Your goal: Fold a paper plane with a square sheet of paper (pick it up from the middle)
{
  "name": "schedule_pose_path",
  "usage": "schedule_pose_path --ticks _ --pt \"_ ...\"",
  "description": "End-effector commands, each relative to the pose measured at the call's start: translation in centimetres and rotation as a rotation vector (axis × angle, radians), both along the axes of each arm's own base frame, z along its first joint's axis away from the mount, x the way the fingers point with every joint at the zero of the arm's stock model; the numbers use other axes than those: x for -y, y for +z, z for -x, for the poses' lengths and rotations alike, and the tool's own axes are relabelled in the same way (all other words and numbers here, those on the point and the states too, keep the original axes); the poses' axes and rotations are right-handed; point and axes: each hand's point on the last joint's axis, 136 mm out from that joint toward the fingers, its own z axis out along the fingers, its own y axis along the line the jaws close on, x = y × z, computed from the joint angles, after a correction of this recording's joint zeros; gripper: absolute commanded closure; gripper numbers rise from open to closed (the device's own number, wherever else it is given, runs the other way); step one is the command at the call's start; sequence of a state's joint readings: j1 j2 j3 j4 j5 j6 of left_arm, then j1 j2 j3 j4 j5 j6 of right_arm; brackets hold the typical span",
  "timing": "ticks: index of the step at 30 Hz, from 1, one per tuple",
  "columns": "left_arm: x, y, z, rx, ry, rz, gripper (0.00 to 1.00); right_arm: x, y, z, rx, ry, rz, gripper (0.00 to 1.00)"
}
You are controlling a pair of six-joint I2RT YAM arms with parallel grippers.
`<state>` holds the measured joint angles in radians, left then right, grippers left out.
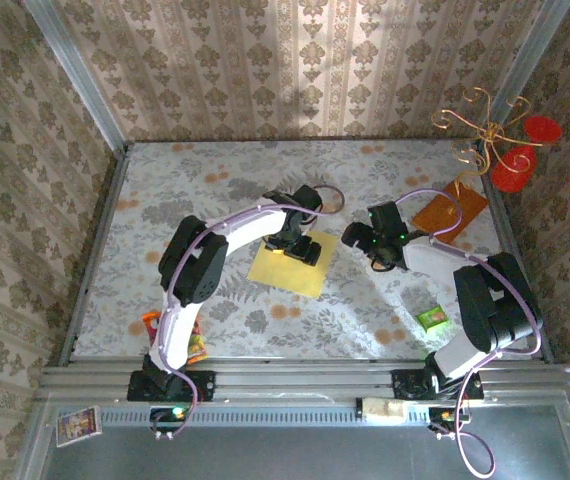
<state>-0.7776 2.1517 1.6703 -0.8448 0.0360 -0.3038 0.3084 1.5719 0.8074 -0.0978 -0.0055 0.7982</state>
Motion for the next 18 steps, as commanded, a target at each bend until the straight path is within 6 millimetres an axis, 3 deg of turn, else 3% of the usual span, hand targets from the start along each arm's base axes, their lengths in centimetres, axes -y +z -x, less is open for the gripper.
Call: schedule_pose_path --ticks 1,18 --pt "-0.3 0.2 -0.2 -0.004 -0.024 -0.048 0.14 1.1 -0.1 0.1 0.002 -0.015 0.047 0.10" --pt "-1.5 -3.7 0.7 -0.050 0.009 -0.146 0.18 1.6 -0.4 0.1 -0.011 -0.031 0.066 0.11"
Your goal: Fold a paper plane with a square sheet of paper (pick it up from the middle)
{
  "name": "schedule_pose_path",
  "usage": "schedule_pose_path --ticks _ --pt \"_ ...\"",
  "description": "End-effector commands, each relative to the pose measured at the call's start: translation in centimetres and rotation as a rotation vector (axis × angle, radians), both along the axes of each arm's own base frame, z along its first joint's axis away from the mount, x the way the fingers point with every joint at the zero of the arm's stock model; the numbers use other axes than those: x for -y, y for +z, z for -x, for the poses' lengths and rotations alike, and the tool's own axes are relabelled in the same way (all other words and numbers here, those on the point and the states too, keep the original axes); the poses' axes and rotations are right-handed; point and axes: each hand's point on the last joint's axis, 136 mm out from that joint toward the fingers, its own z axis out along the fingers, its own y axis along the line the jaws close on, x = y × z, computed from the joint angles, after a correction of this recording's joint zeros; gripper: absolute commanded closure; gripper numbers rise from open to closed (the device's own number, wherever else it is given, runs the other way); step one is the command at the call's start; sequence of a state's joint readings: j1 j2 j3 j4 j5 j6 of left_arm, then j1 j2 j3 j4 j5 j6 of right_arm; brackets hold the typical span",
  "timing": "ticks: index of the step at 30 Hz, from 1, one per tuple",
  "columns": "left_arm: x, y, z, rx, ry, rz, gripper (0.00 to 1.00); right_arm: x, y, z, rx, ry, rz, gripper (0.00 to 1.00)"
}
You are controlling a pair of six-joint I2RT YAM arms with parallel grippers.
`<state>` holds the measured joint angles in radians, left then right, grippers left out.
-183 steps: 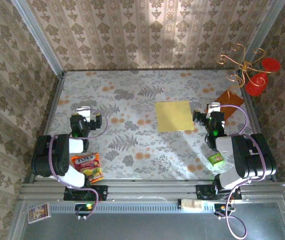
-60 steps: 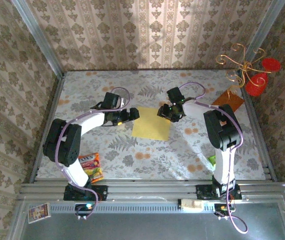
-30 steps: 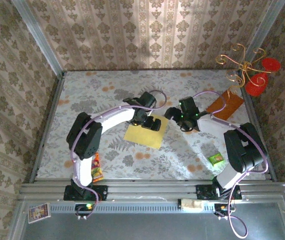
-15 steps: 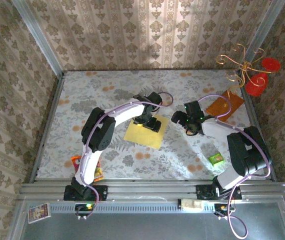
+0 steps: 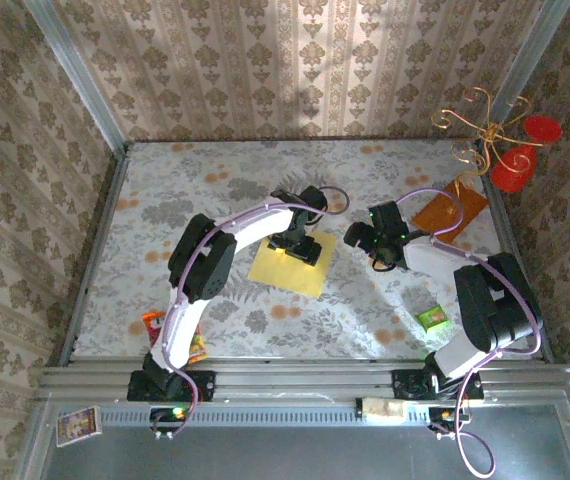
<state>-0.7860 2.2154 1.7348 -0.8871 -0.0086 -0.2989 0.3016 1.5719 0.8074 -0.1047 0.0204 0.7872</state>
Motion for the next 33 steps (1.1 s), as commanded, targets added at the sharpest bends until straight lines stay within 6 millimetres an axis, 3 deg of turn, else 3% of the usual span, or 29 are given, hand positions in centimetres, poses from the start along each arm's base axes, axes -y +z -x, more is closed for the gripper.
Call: schedule_pose_path --ticks 1,19,26,33 --pt "-1.6 -2.8 1.3 -0.050 0.020 -0.089 0.18 0.9 -0.3 0.2 -0.010 -0.019 0.038 0.11" --pt "-2.1 -3.0 0.8 -0.009 0.049 -0.090 0.22 1.0 -0.1 0.1 -0.017 -0.039 0.031 0.11" --pt "-1.7 -1.1 0.0 0.028 0.076 -0.022 0.39 0.9 0.1 -0.1 -0.018 -0.044 0.026 0.12" --pt "-2.1 1.9 -1.7 0.038 0.206 0.250 0.66 1.0 0.7 -0.1 0.016 -0.059 0.013 0.12"
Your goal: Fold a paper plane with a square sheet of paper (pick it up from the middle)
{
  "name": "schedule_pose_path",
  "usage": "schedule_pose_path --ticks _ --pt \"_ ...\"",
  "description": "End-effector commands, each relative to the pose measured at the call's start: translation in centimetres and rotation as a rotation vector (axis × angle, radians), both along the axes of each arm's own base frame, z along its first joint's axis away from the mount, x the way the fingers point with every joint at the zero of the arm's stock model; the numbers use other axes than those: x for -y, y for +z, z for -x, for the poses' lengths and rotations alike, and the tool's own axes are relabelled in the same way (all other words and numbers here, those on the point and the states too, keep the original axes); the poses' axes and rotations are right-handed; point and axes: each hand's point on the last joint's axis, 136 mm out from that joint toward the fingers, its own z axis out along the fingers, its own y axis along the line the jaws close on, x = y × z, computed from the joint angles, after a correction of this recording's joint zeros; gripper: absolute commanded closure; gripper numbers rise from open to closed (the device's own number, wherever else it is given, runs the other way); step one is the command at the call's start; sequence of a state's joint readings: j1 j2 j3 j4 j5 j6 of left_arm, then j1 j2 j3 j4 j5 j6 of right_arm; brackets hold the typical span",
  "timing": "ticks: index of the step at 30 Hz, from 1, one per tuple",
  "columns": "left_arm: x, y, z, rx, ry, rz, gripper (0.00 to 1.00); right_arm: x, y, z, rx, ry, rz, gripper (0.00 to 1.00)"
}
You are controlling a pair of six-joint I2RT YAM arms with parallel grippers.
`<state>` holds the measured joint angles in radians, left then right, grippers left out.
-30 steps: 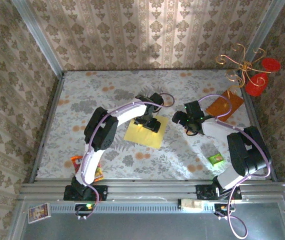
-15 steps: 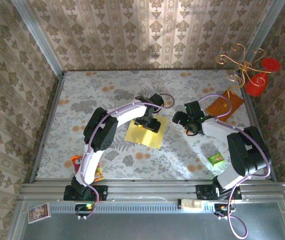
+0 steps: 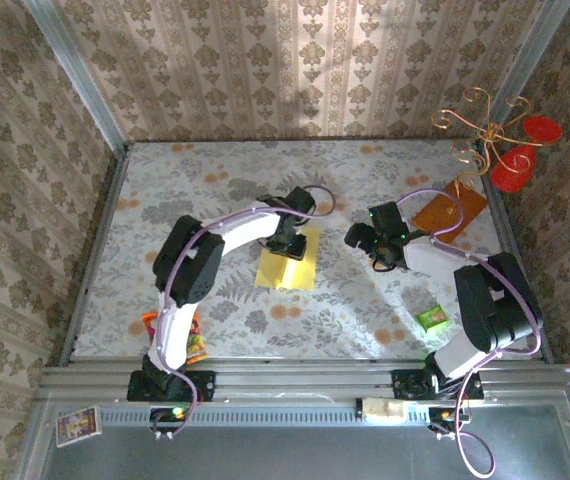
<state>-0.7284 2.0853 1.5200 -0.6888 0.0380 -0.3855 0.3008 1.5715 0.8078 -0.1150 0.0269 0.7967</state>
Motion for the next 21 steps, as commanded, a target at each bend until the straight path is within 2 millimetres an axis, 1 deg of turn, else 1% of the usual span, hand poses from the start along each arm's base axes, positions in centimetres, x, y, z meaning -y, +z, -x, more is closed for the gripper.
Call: schedule_pose_path --ticks 1,7,9,12,16,18,19,21 --pt "-0.7 2.3 -1.3 0.011 0.090 0.178 0.67 0.8 0.8 -0.3 0.026 -0.047 0.007 0.12" --pt "-2.4 6.8 -2.9 0.037 0.186 0.476 0.75 0.4 1.4 -0.6 0.034 -0.036 -0.009 0.12" --pt "-2.4 8.6 -3.3 0.052 0.200 0.577 0.76 0.3 1.6 -0.7 0.038 -0.037 -0.014 0.12" --pt "-1.3 11.0 -3.0 0.050 0.186 0.721 0.76 0.1 1.9 -0.6 0.043 -0.037 -0.030 0.13" --pt "1.1 13.7 -2.3 0.008 0.157 0.922 0.77 -0.2 2.7 -0.8 0.062 -0.038 -0.056 0.13" --pt "2.1 14.4 -2.1 -0.014 0.152 0.999 0.76 -0.2 2.9 -0.8 0.068 -0.040 -0.061 0.13" --pt "2.4 14.4 -2.0 -0.025 0.155 1.022 0.77 -0.2 3.0 -0.9 0.071 -0.041 -0.063 0.13" --pt "2.7 13.5 -1.9 -0.043 0.166 1.020 0.76 -0.3 3.1 -0.9 0.073 -0.040 -0.070 0.13"
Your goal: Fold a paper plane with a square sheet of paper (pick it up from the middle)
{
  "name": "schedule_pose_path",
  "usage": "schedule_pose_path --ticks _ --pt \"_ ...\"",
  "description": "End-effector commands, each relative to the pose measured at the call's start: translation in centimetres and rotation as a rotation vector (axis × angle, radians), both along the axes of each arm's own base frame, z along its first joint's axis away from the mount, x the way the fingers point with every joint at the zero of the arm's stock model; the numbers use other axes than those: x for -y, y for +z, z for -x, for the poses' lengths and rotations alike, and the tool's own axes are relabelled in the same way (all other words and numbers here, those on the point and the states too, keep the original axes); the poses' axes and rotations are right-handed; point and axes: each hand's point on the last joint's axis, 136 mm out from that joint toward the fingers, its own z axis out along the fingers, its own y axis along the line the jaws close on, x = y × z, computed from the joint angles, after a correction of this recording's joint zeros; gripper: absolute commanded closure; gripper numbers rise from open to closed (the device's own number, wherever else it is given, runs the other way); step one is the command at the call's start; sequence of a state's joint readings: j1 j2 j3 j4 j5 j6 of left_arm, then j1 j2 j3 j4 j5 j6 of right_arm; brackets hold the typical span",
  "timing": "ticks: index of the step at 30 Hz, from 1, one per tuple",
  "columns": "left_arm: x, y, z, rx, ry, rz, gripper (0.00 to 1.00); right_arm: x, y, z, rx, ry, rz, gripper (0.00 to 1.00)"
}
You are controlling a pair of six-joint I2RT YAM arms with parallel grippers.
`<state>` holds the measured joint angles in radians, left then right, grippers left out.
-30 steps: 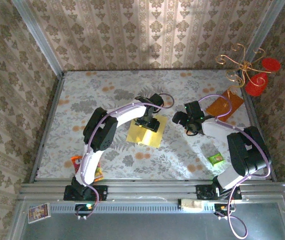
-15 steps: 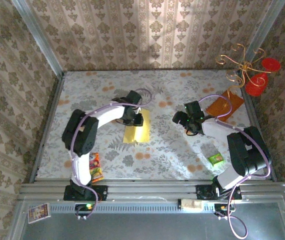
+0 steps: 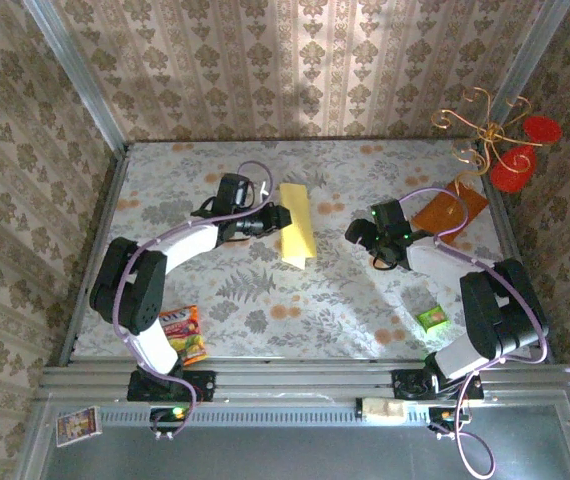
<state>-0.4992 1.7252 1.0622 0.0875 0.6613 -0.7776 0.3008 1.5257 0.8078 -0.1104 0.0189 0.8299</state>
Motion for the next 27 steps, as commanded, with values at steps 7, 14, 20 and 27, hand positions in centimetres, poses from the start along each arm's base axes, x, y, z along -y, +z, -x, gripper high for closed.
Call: schedule_pose_path --ticks 7,14,20,27 --pt "1.8 -4.1 2.0 -0.100 -0.098 -0.066 0.76 -1.1 0.7 -0.3 0.022 0.018 -0.080 0.13" --pt "0.4 -8.3 2.8 -0.128 -0.142 -0.297 0.77 -3.4 1.0 -0.4 0.046 0.155 -0.134 0.33" --pt "-1.3 -9.8 2.1 -0.108 -0.134 -0.412 0.77 -8.4 1.0 0.0 0.015 0.375 -0.111 0.60" --pt "-1.7 -11.2 2.3 -0.131 -0.141 -0.456 0.78 -13.8 -0.3 0.4 -0.037 0.501 -0.216 0.81"
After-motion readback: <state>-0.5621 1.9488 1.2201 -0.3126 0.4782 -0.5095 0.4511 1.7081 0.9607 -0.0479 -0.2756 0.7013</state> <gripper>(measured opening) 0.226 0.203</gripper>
